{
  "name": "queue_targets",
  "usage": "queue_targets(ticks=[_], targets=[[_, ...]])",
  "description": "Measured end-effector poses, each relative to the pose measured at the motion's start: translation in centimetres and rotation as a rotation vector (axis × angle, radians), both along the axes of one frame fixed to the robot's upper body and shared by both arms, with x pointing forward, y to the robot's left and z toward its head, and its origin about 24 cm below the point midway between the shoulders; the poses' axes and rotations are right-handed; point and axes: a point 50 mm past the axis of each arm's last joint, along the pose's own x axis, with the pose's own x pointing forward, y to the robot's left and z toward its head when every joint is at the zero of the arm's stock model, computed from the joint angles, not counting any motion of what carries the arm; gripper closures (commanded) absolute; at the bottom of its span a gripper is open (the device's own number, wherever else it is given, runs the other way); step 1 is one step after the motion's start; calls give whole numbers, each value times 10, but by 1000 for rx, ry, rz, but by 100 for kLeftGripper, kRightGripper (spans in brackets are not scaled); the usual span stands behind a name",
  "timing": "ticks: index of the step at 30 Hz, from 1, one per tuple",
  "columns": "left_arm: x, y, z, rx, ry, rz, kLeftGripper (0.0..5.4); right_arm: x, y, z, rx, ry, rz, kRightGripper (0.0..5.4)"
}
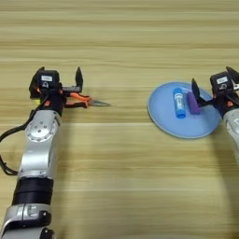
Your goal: Move the objects on the table
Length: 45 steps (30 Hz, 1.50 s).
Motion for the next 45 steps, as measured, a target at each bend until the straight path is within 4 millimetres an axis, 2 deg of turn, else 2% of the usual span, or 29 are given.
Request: queue_targets(ticks=[9, 17, 30, 33, 35, 40, 45], targets=[[0, 1, 0, -1, -1, 4, 0, 0, 15, 0, -14, 9, 94, 2], [0, 1, 0, -4, -1, 9, 0, 9, 56, 9, -16, 12, 357, 2], [0, 1, 0, -22, -2, 25, 0, 20, 105, 12, 3, 60, 671, 2], [0, 2, 0, -28, -5, 33, 0, 27, 118, 11, 17, 97, 735, 2], [0, 4, 1, -28, -8, 49, 0, 32, 125, 11, 32, 118, 760, 2], [-4, 25, 14, 1, -59, 161, 0, 46, 147, 14, 56, 165, 801, 2], [-7, 31, 19, 21, -82, 214, 0, 50, 166, 12, 54, 208, 831, 2]])
